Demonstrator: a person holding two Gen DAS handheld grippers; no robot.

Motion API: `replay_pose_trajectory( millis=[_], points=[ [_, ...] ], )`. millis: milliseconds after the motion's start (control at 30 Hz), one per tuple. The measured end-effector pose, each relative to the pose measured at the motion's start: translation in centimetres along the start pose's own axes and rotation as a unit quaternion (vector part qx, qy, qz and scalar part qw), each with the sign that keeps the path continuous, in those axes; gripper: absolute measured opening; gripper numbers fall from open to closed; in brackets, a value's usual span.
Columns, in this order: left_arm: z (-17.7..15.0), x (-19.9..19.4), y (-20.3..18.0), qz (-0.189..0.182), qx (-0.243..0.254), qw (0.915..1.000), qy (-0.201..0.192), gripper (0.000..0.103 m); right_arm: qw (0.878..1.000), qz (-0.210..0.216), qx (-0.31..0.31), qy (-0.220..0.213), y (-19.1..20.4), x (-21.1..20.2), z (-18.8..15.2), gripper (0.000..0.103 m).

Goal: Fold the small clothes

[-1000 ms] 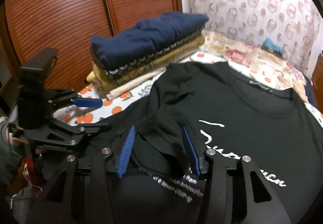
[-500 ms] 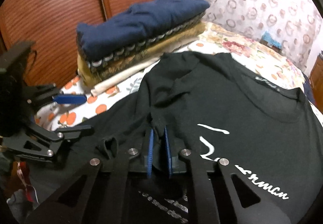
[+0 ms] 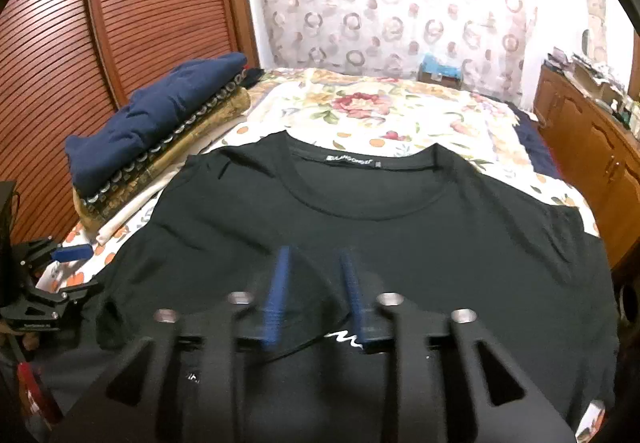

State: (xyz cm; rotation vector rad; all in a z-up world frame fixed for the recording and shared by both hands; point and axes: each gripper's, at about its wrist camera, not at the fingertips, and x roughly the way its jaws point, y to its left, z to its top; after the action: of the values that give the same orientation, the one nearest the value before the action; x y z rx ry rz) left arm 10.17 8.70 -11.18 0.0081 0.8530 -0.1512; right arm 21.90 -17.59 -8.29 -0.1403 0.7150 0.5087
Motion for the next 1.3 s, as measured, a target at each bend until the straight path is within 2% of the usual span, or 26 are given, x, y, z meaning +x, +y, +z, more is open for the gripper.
replay_pose_trajectory(
  millis=[67, 200, 367, 500, 633, 733, 767, 1000, 1033, 1167, 1233, 1300],
  points=[
    [0.0, 0.0, 0.0, 0.000, 0.000, 1.0000, 0.000, 0.065, 1.000, 0.001, -0.008, -0.008, 0.8, -0.4, 0.0, 0.036],
    [0.0, 0.0, 0.0, 0.000, 0.000, 1.0000, 0.000, 0.065, 0.998, 0.059, -0.035, -0.005, 4.1, -0.6, -0.7, 0.037],
    [0.0, 0.0, 0.0, 0.000, 0.000, 1.0000, 0.000, 0.065, 0.987, 0.132, -0.082, 0.030, 9.4, -0.6, -2.8, 0.037],
    [0.0, 0.0, 0.0, 0.000, 0.000, 1.0000, 0.000, 0.065, 0.982, 0.141, -0.110, 0.064, 11.3, -0.3, -4.9, 0.037],
    [-0.1, 0.0, 0.0, 0.000, 0.000, 1.0000, 0.000, 0.065, 0.980, 0.127, -0.126, 0.088, 11.4, 0.2, -6.5, 0.037],
    [-0.1, 0.0, 0.0, 0.000, 0.000, 1.0000, 0.000, 0.065, 0.979, 0.123, -0.136, 0.088, 11.0, 0.1, -7.3, 0.014],
    [-0.1, 0.0, 0.0, 0.000, 0.000, 1.0000, 0.000, 0.065, 0.979, 0.126, -0.137, 0.086, 10.8, -0.1, -7.5, 0.010],
    [-0.1, 0.0, -0.1, 0.001, 0.000, 1.0000, -0.001, 0.065, 0.980, 0.140, -0.123, 0.069, 9.8, -2.2, -8.1, 0.007],
    [-0.1, 0.0, -0.1, 0.001, 0.000, 1.0000, -0.001, 0.065, 0.980, 0.138, -0.125, 0.067, 9.7, -2.5, -8.2, 0.010],
    [-0.1, 0.1, -0.1, 0.001, 0.000, 1.0000, -0.001, 0.065, 0.986, 0.107, -0.113, 0.056, 8.3, -2.8, -7.4, 0.035],
    [-0.1, 0.1, -0.1, 0.001, 0.000, 1.0000, -0.001, 0.065, 0.989, 0.101, -0.101, 0.047, 7.1, -2.8, -6.9, 0.037],
    [-0.1, 0.0, 0.1, 0.001, 0.000, 1.0000, 0.000, 0.065, 0.992, 0.077, -0.091, 0.037, 5.4, -2.4, -6.1, 0.039]
  ],
)
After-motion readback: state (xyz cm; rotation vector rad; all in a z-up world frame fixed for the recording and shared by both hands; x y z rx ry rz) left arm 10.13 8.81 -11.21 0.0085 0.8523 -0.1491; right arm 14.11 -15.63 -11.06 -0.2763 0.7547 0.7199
